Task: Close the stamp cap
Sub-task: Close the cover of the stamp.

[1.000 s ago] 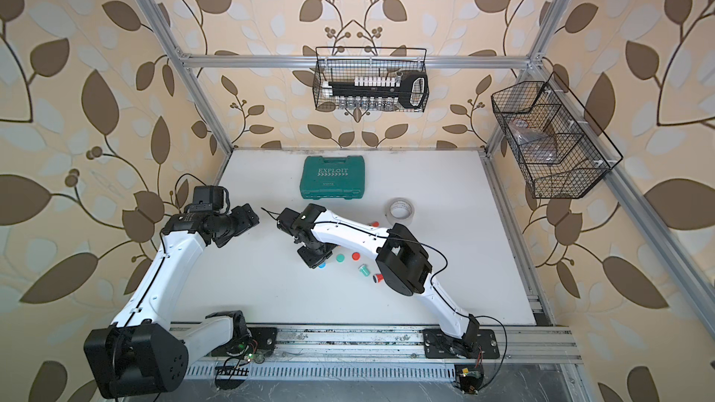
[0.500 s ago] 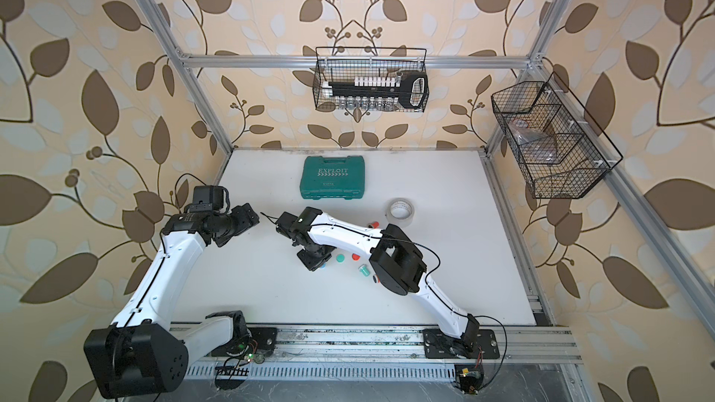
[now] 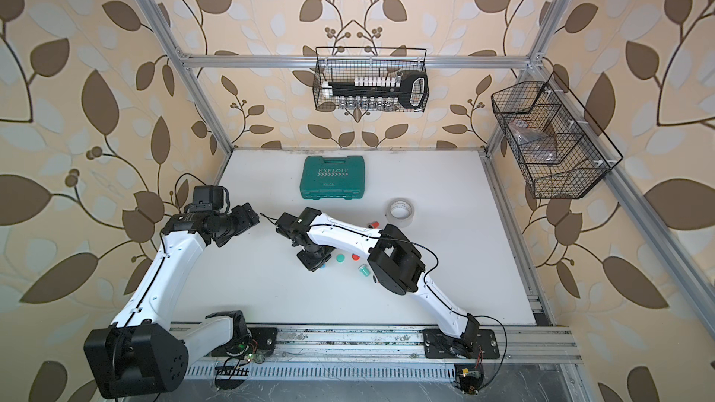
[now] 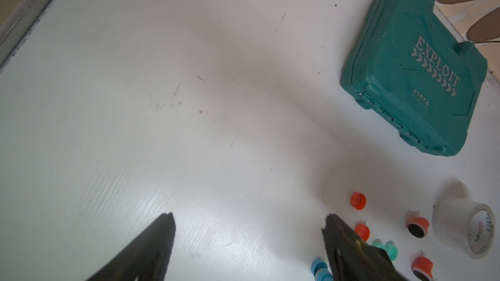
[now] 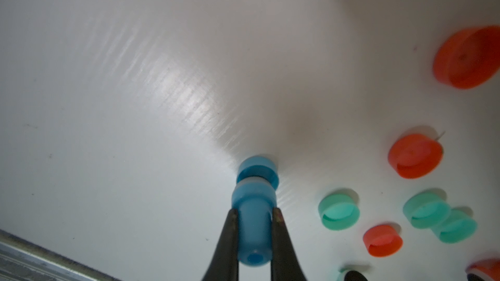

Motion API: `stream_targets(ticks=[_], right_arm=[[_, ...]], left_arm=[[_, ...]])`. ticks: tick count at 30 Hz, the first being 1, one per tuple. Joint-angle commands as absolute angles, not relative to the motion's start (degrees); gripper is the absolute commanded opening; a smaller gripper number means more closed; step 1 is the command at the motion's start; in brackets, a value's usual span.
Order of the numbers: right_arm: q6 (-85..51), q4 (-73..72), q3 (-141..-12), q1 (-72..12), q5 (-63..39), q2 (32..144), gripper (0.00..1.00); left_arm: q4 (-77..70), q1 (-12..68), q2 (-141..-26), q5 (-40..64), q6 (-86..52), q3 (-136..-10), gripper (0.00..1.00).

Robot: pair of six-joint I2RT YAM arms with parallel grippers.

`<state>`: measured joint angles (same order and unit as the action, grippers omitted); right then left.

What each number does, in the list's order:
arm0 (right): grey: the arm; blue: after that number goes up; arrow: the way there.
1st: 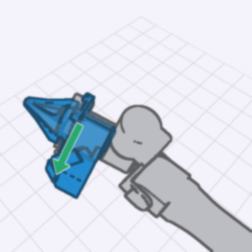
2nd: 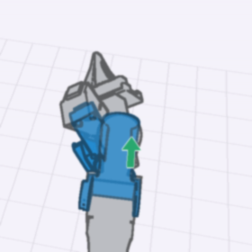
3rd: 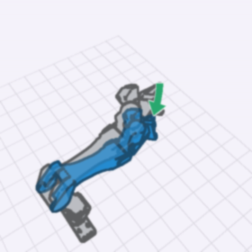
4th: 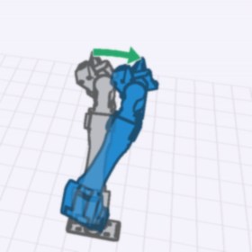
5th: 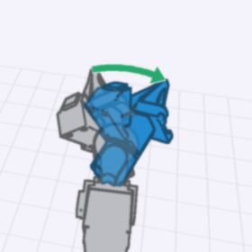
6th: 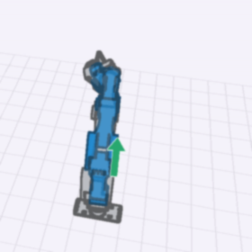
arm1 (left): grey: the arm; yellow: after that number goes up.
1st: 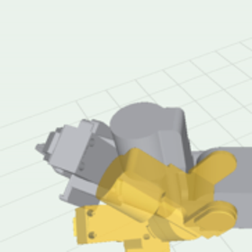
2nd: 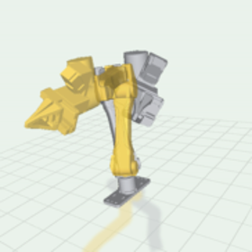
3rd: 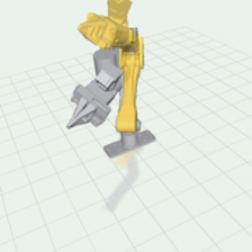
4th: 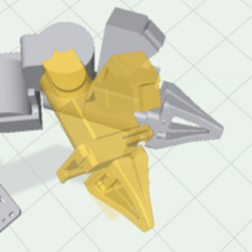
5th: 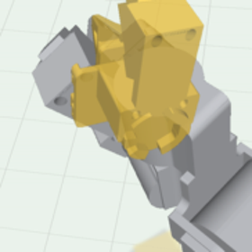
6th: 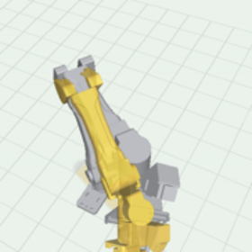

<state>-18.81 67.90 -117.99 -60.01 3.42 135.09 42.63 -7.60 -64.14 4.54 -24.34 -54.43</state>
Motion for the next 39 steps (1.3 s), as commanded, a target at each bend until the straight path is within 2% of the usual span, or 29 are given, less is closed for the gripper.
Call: stream_targets(ticks=[1,39], right_arm=[[-18.28,68.38,-119.81,-60.38,3.55,136.37,0.0],[-17.27,68.88,-119.91,-60.38,3.75,139.25,0.0]], left_arm=[[42.1,-7.8,-63.28,5.09,-24.07,-55.11,0.89],[42.01,-7.82,-63.62,5.31,-24.05,-55.06,0.89]])
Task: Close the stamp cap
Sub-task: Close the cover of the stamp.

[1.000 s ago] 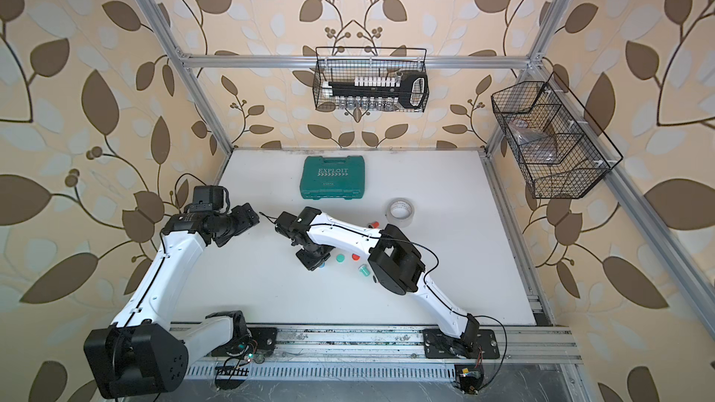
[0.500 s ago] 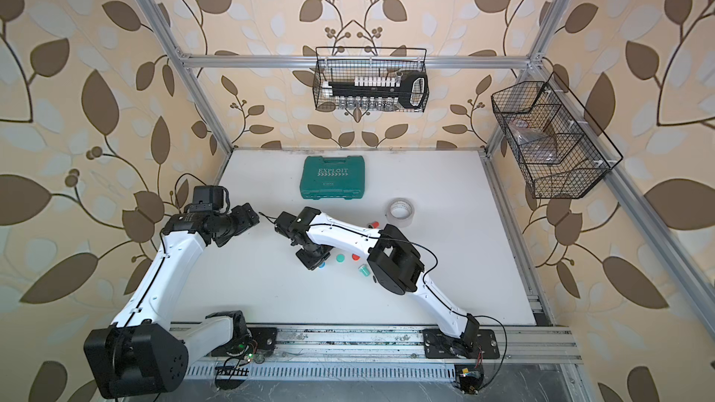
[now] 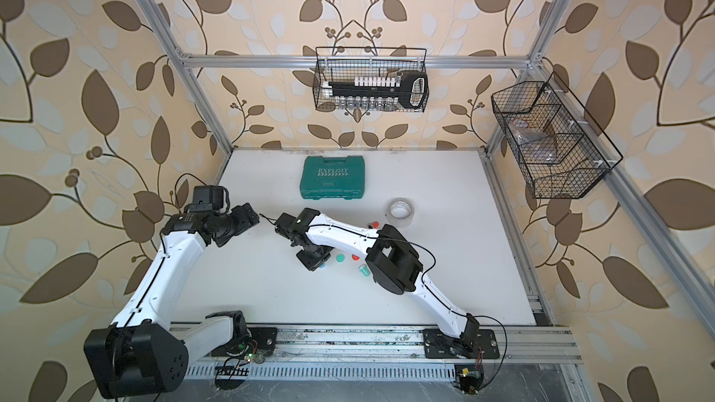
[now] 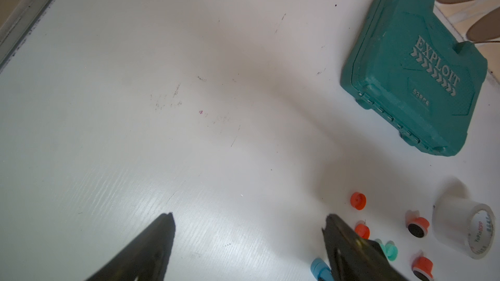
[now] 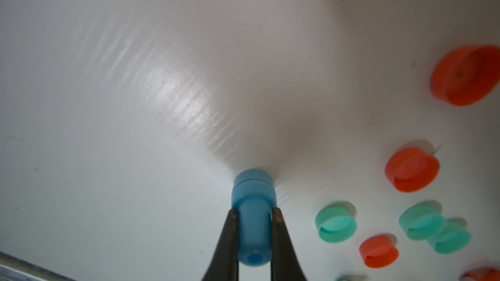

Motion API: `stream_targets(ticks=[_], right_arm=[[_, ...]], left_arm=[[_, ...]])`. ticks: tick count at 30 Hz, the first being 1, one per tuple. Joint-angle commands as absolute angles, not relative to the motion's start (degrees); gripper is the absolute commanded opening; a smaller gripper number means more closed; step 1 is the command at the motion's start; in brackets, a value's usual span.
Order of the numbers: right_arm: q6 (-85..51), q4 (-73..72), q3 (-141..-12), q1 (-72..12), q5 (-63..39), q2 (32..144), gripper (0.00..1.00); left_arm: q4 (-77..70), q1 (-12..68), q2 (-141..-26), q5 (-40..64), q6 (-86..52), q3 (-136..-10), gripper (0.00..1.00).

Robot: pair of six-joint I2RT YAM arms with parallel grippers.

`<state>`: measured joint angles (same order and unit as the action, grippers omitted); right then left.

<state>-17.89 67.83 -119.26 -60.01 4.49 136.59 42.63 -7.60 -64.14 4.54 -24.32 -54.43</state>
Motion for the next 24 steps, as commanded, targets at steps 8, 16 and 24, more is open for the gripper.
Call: stream_targets(ticks=[8,16,24], right_arm=[[-16.66,71.83,-122.63,-60.33,2.31,142.78,0.0],[-15.71,73.51,-125.38,-60.3,-0.02,146.34,0.0],[-15.51,73.89,-125.66,-59.93,-1.75,149.25,0.0]], left_arm=[[42.01,-7.82,-63.72,5.19,-24.01,-55.1,0.89],[42.1,-7.78,-63.9,5.18,-23.97,-55.04,0.89],[42.03,-7.77,-64.15,5.44,-23.97,-55.1,0.89]])
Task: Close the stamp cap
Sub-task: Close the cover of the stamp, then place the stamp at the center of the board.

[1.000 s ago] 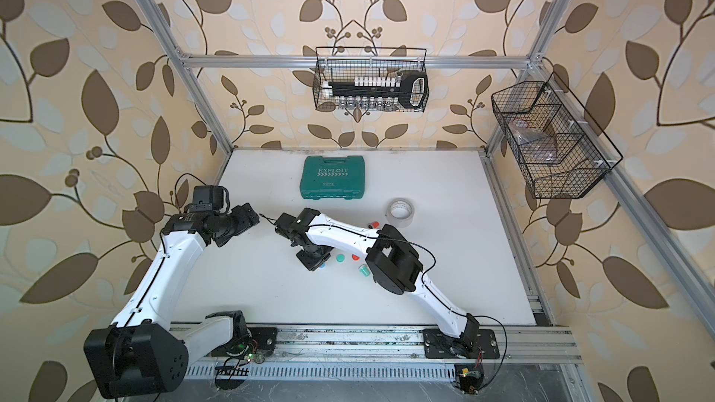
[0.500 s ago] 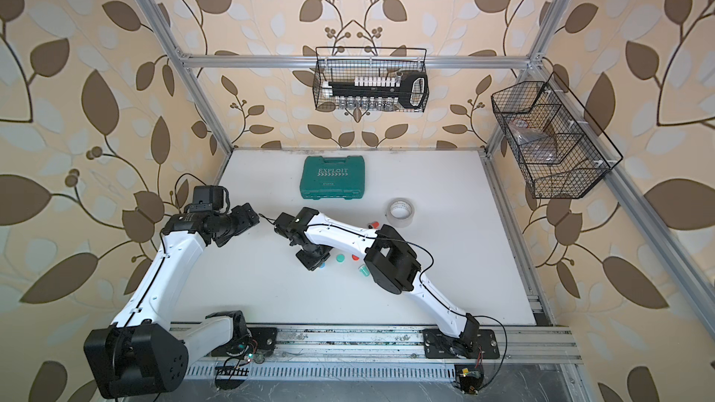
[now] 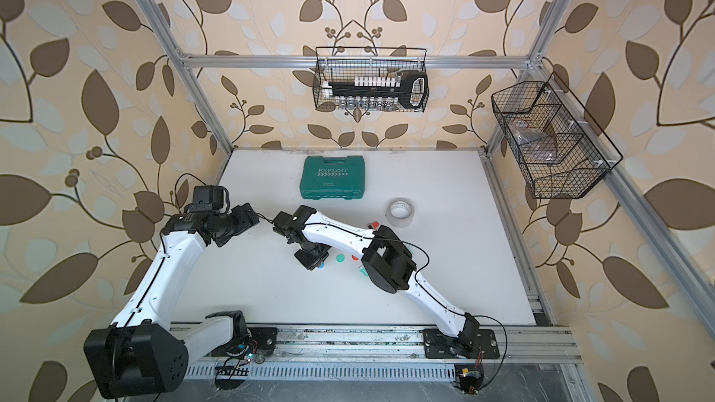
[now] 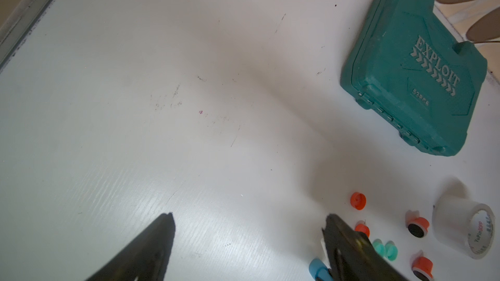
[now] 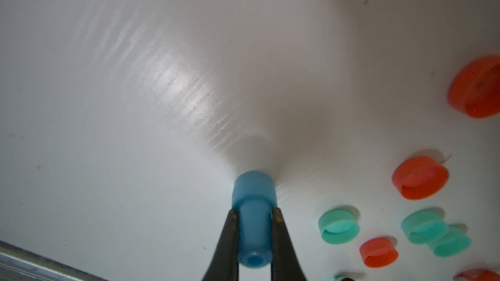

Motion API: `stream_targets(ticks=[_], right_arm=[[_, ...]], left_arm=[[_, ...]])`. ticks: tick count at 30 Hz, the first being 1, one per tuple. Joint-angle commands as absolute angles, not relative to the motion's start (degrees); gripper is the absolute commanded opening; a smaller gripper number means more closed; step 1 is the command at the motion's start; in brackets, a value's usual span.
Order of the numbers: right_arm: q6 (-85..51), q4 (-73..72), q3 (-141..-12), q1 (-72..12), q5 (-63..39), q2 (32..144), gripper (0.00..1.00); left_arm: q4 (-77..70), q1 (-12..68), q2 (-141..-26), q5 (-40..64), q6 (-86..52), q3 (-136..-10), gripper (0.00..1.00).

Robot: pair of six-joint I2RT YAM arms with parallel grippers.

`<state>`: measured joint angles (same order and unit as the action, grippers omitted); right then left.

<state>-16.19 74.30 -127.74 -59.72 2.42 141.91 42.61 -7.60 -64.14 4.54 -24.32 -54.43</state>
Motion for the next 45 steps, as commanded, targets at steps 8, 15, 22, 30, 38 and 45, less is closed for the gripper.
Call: stream_targets(ticks=[8,15,22,30,38,45], right_arm=[[-15.76,75.48,-124.67,-58.96,-5.37,152.25,0.0],[-16.43,75.46,-123.55,-58.55,-5.89,153.7,0.0],[-17.0,73.43,-121.12,-58.45,-5.94,154.27,0.0],[-17.75,72.75,-119.35,-58.43,-5.78,153.1,0.0],[-19.92,72.84,-119.32,-57.56,-3.36,138.8,0.0],[-20.41,73.72,-118.5,-57.0,-1.59,129.87,0.0]], left_arm=[[42.19,-7.74,-64.27,5.1,-23.81,-55.18,0.89],[42.19,-7.78,-64.68,5.27,-23.74,-55.2,0.89],[42.1,-7.71,-64.84,5.35,-23.7,-55.11,0.89],[42.29,-7.76,-65.0,5.35,-23.7,-55.2,0.89],[41.84,-7.71,-64.47,5.77,-23.81,-54.98,0.89],[41.75,-7.65,-64.35,6.41,-23.88,-54.99,0.89]])
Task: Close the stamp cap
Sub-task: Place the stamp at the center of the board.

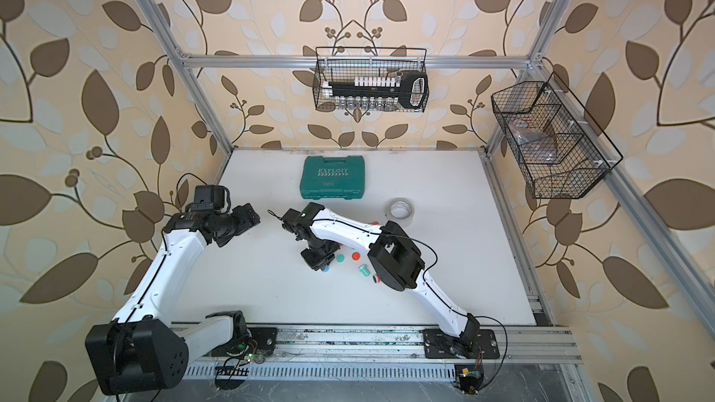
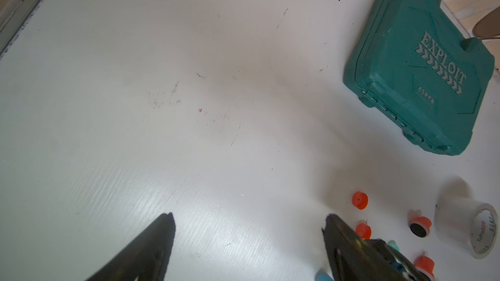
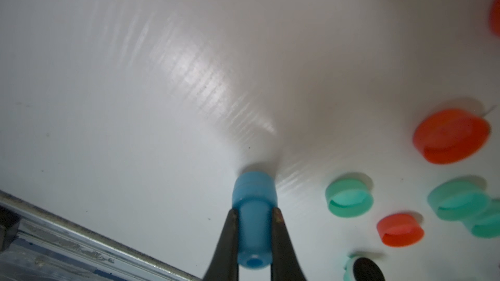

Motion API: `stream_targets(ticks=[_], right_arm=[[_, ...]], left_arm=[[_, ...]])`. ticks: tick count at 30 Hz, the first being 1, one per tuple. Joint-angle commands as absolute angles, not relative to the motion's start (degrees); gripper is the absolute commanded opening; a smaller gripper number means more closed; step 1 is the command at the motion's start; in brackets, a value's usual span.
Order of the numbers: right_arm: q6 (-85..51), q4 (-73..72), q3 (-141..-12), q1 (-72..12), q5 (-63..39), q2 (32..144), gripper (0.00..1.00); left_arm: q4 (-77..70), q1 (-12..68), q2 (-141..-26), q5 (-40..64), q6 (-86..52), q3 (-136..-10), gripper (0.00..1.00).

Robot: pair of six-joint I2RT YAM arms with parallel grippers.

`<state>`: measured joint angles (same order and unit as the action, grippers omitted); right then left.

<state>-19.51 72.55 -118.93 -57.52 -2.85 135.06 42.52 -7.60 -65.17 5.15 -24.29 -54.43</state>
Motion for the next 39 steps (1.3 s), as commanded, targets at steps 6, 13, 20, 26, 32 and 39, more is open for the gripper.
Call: stream_targets(ticks=[6,13,20,26,32,39], right_arm=[[-18.68,73.86,-117.02,-53.61,-1.39,124.5,0.0],[-15.33,73.88,-111.81,-44.18,-0.82,119.13,0.0],[-11.59,69.92,-97.27,-28.47,-1.31,109.8,0.0],[-8.69,64.72,-86.21,-13.91,-0.03,105.56,0.0],[-6.78,59.87,-82.12,-7.2,2.19,108.83,0.0],[-6.86,56.47,-81.47,-6.75,4.15,113.57,0.0]], left_arm=[[41.48,-7.69,-63.63,6.26,-23.77,-54.78,0.89],[41.31,-7.72,-64.16,6.62,-23.71,-54.84,0.89],[41.22,-7.65,-64.42,7.0,-23.65,-54.82,0.89],[41.13,-7.73,-64.86,7.54,-23.6,-54.84,0.89],[41.13,-7.73,-65.2,7.14,-23.49,-54.83,0.89],[41.4,-7.71,-65.86,6.77,-23.47,-55.02,0.89]])
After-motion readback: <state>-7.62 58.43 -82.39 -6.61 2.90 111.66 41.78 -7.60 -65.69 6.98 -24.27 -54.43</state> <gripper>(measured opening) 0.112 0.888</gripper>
